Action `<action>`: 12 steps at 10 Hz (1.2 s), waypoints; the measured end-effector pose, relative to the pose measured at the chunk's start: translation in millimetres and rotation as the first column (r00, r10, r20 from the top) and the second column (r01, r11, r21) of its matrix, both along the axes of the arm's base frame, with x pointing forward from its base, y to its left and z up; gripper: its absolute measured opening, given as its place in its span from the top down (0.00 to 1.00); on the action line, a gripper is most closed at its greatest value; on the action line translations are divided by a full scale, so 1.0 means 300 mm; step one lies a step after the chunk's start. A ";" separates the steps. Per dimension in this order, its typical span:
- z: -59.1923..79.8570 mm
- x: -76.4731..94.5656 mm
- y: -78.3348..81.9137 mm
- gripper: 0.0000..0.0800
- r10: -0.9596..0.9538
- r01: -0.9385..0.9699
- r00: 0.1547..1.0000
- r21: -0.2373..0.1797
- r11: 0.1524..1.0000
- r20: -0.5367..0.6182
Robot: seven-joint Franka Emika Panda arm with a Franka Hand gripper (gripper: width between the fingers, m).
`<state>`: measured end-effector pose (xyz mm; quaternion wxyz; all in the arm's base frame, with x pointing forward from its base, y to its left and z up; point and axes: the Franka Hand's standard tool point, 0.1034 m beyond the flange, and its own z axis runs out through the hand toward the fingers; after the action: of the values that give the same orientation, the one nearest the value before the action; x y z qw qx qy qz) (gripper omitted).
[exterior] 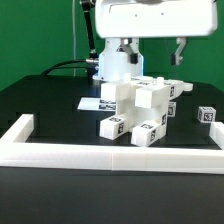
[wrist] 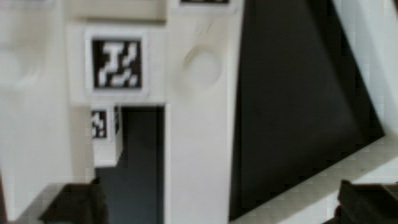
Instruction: Assemble chair
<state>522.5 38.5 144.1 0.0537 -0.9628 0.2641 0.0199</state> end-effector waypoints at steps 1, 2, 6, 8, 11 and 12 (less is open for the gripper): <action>-0.009 -0.038 0.046 0.19 -0.036 0.036 0.999 0.000 0.999 0.001; -0.017 -0.069 0.086 0.19 -0.034 0.034 0.999 -0.001 0.999 0.002; -0.021 -0.063 0.074 0.19 -0.025 0.025 1.000 -0.003 1.000 0.001; -0.033 -0.105 0.092 0.19 -0.122 0.122 0.992 0.005 0.992 -0.006; -0.068 -0.234 0.212 0.19 -0.238 0.238 0.971 -0.003 0.971 -0.028; -0.080 -0.243 0.242 0.19 -0.267 0.267 0.963 -0.008 0.964 -0.032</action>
Offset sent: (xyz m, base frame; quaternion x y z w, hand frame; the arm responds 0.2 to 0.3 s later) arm 0.0000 0.0000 0.0000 0.0000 0.0000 0.0000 1.0000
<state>449.7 111.1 120.0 0.0497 -0.9181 0.3923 0.0277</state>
